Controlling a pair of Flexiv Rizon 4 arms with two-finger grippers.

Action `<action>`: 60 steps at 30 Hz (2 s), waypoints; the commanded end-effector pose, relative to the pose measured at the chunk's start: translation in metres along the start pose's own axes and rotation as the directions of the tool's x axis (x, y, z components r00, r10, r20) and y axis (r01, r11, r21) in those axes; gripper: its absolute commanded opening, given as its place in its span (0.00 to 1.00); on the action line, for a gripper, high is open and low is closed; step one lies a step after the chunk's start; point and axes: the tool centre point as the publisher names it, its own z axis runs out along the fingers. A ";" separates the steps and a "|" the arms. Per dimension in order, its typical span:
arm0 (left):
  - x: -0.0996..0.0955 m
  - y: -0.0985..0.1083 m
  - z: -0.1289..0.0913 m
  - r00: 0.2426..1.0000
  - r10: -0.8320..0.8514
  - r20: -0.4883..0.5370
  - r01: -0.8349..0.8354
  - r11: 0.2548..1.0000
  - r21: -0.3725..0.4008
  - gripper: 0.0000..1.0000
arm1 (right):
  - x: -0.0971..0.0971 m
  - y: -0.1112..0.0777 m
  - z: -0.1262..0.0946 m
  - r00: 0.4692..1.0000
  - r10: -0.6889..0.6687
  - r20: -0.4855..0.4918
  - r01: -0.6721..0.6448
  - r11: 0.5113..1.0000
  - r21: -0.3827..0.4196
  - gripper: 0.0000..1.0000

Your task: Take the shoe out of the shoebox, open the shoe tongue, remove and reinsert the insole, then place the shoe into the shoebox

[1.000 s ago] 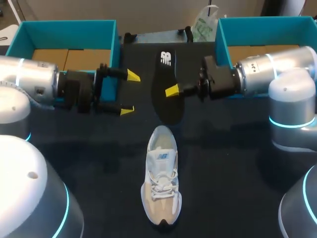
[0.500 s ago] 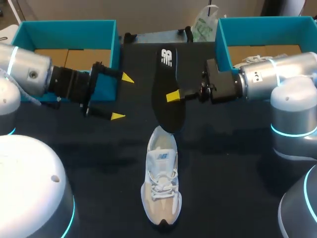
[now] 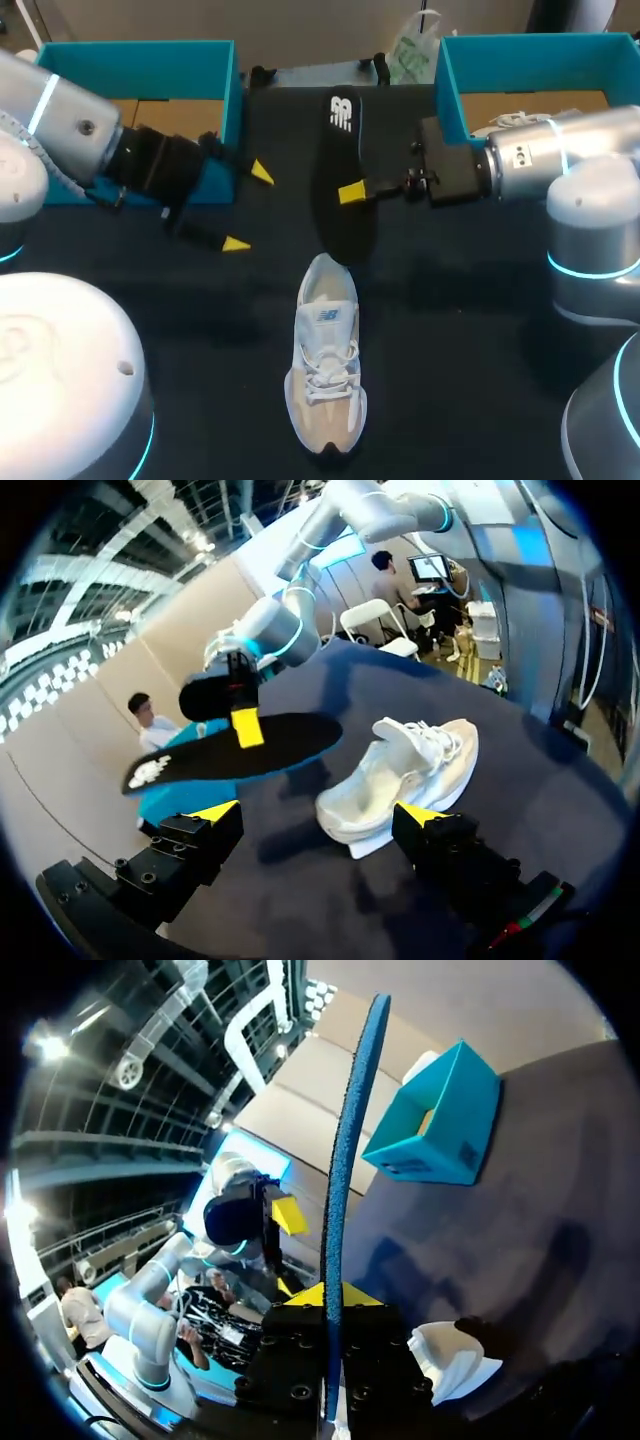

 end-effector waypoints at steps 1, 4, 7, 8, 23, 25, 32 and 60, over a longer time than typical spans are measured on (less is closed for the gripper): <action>0.016 -0.005 0.001 0.976 -0.201 -0.081 0.185 0.967 -0.173 1.00 | 0.002 -0.010 -0.002 0.999 -0.029 0.016 0.030 0.998 -0.058 0.00; 0.028 0.002 0.005 0.940 -0.327 -0.097 0.287 0.912 -0.293 1.00 | 0.002 -0.011 0.001 0.996 -0.067 0.059 0.072 0.994 -0.081 0.00; 0.038 0.003 0.013 0.969 -0.245 -0.025 0.184 0.788 -0.588 1.00 | 0.002 -0.012 0.005 0.993 -0.092 0.074 0.097 0.993 -0.074 0.00; 0.038 0.003 0.013 0.969 -0.245 -0.025 0.184 0.788 -0.588 1.00 | 0.002 -0.012 0.005 0.993 -0.092 0.074 0.097 0.993 -0.074 0.00; 0.050 0.023 0.048 0.920 -0.385 -0.072 0.271 0.758 -0.594 1.00 | -0.014 -0.016 0.006 0.989 -0.135 0.054 0.141 0.982 -0.123 0.00; 0.051 0.027 0.051 0.913 -0.401 -0.071 0.286 0.755 -0.591 1.00 | -0.017 -0.017 0.007 0.987 -0.152 0.061 0.159 0.978 -0.133 0.00; 0.052 0.041 0.056 0.892 -0.449 -0.056 0.335 0.738 -0.586 1.00 | -0.020 -0.018 0.011 0.978 -0.201 0.053 0.207 0.965 -0.160 0.00; 0.074 0.069 0.091 0.905 -0.417 -0.083 0.335 0.818 -0.467 1.00 | -0.037 -0.022 0.026 0.961 -0.275 0.023 0.274 0.942 -0.196 0.00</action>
